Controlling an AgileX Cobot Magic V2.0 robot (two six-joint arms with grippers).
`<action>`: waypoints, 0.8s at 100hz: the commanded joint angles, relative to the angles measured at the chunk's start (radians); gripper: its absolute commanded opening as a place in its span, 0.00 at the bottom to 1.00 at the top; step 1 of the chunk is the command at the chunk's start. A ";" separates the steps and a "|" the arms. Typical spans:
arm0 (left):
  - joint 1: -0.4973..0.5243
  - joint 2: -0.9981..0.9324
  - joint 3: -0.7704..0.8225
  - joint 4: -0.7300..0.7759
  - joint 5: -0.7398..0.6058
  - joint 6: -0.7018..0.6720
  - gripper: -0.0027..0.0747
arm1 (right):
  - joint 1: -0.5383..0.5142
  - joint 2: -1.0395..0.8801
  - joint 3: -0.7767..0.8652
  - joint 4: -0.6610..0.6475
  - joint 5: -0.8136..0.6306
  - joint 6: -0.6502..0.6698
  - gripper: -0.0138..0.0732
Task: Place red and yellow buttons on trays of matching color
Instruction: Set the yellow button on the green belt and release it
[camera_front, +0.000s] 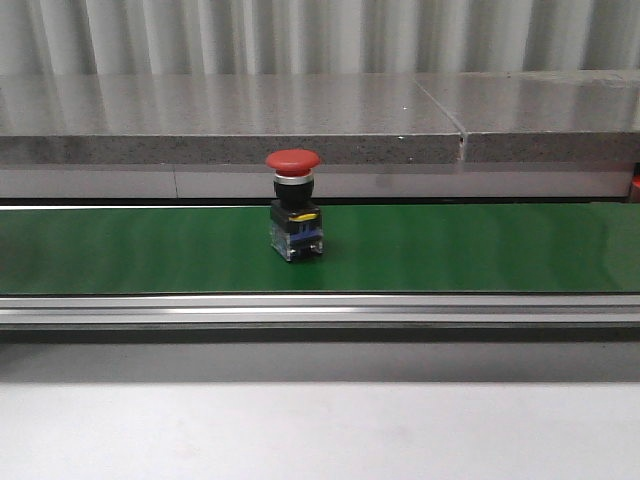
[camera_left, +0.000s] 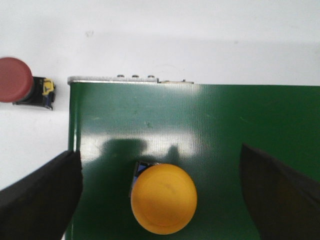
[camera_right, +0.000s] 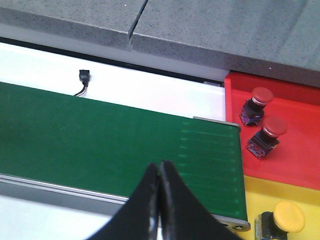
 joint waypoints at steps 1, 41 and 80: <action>-0.024 -0.090 -0.023 -0.024 -0.056 0.011 0.81 | 0.002 0.001 -0.022 0.011 -0.070 -0.004 0.08; -0.198 -0.385 0.102 -0.027 -0.297 0.046 0.81 | 0.002 0.001 -0.022 0.011 -0.070 -0.004 0.08; -0.250 -0.807 0.521 -0.029 -0.588 0.046 0.81 | 0.002 0.001 -0.022 0.011 -0.070 -0.004 0.08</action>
